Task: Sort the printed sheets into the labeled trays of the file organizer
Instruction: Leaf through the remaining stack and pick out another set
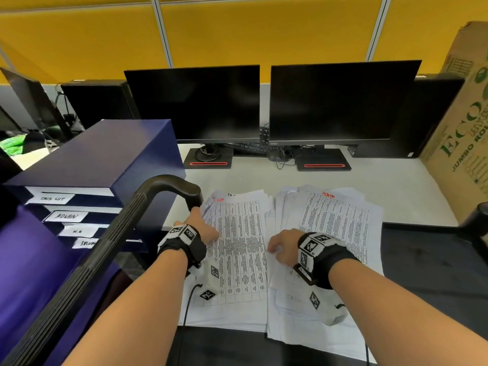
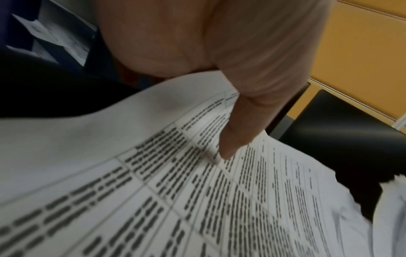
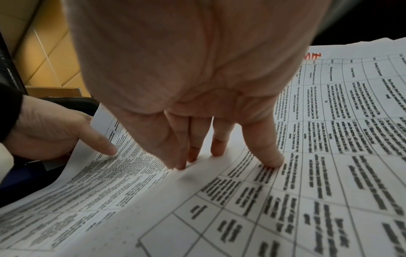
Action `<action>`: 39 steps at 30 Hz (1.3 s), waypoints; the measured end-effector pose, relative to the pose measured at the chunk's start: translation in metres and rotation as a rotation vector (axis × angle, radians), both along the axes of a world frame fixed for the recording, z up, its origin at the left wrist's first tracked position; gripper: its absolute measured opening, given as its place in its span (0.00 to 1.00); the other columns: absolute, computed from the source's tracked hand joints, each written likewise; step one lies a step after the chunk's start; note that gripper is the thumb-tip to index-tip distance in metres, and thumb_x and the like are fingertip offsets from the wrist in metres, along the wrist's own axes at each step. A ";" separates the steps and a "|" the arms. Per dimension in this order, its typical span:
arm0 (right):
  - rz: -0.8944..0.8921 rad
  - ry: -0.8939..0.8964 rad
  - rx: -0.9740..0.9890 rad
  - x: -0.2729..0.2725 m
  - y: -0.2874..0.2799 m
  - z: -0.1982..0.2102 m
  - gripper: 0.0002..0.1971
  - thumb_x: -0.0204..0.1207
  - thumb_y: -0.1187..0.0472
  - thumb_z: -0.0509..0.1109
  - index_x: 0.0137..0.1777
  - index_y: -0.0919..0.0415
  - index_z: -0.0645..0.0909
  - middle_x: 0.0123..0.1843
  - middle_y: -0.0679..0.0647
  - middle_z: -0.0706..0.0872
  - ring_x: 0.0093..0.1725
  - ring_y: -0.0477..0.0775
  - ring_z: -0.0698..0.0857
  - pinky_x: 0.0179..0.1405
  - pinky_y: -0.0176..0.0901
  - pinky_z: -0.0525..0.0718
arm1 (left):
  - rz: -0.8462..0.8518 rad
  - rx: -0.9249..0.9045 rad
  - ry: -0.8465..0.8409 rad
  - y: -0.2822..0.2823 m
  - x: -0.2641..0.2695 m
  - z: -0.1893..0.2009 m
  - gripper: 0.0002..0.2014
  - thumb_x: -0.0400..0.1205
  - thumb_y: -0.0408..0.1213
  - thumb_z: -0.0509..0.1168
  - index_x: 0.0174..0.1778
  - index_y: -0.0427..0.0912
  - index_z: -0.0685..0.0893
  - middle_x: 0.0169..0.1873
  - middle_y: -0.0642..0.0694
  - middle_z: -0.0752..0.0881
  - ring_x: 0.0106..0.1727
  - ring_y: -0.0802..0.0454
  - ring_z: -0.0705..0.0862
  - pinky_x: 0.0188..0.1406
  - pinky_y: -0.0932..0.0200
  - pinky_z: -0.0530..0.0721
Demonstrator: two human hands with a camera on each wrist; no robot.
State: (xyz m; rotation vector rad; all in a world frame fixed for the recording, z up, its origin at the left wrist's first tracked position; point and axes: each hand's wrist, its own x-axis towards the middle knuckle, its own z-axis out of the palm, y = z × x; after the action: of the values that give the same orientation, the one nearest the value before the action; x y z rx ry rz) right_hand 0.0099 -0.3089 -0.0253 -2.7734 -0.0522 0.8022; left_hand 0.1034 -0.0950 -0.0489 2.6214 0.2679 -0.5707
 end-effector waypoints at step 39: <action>-0.028 0.001 -0.002 0.004 -0.005 -0.002 0.20 0.76 0.64 0.62 0.64 0.46 0.81 0.70 0.49 0.79 0.66 0.53 0.80 0.65 0.40 0.77 | -0.145 -0.276 -0.162 0.014 -0.022 -0.003 0.09 0.71 0.27 0.73 0.44 0.40 0.83 0.35 0.51 0.84 0.41 0.52 0.85 0.34 0.67 0.83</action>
State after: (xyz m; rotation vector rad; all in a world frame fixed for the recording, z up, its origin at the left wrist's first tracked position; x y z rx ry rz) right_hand 0.0134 -0.3137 -0.0268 -2.7695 -0.0125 0.7972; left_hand 0.0812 -0.0811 -0.0517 2.4121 -0.0498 -0.4057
